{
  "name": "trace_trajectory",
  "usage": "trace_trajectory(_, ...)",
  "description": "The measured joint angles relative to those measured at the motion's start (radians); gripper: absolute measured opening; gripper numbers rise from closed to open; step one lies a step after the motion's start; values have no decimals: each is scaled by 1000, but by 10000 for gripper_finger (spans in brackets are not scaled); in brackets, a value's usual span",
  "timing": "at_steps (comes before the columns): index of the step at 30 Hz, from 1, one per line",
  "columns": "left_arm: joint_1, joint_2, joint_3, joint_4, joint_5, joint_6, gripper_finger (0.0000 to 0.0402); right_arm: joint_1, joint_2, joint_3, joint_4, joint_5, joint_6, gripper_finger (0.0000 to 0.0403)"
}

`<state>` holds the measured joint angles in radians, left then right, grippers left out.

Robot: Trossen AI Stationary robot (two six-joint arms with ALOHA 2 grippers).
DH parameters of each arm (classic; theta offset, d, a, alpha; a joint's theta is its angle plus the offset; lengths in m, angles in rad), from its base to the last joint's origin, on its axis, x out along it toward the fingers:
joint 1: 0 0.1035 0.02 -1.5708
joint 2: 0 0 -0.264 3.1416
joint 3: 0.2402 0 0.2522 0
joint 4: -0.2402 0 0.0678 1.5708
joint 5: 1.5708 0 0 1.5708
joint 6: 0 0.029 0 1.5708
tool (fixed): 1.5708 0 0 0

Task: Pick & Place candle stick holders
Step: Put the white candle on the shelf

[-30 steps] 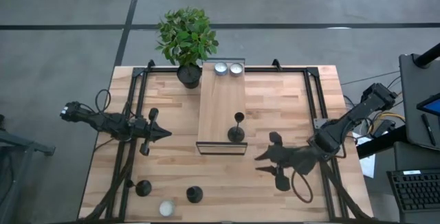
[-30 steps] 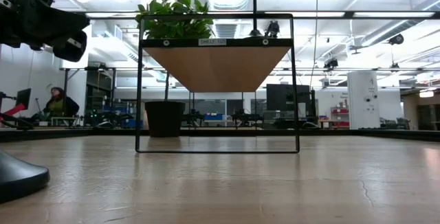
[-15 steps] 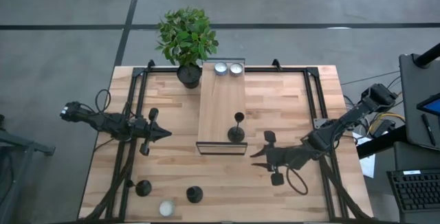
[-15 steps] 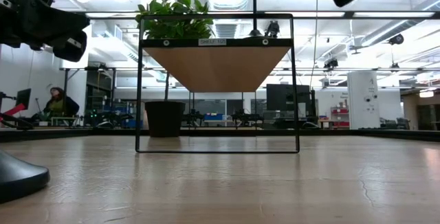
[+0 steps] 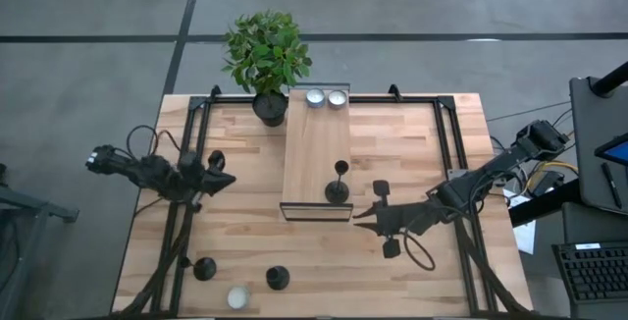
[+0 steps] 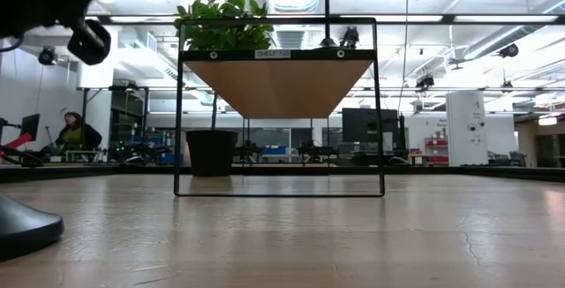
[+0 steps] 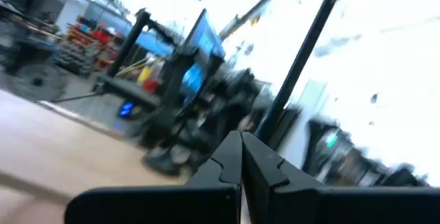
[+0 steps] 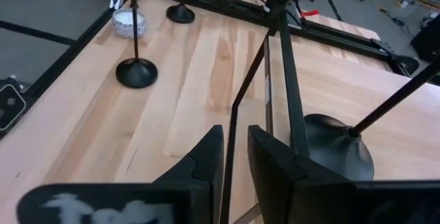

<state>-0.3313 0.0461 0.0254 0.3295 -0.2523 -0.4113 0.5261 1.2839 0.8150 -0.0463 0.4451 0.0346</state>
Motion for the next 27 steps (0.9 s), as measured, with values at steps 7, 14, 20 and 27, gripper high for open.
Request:
trace_trajectory(7,3,2,25,113,-46,10,0,3,0,12,1,0,-12,45)
trace_trajectory(14,1,17,65,53,63,2,0,6,-1,15,5,-1,-11,44)
trace_trajectory(20,-7,125,134,-168,87,-119,0,6,-1,15,25,0,12,43)
trace_trajectory(27,-52,329,313,-529,113,-235,0,6,0,15,64,-1,45,43)
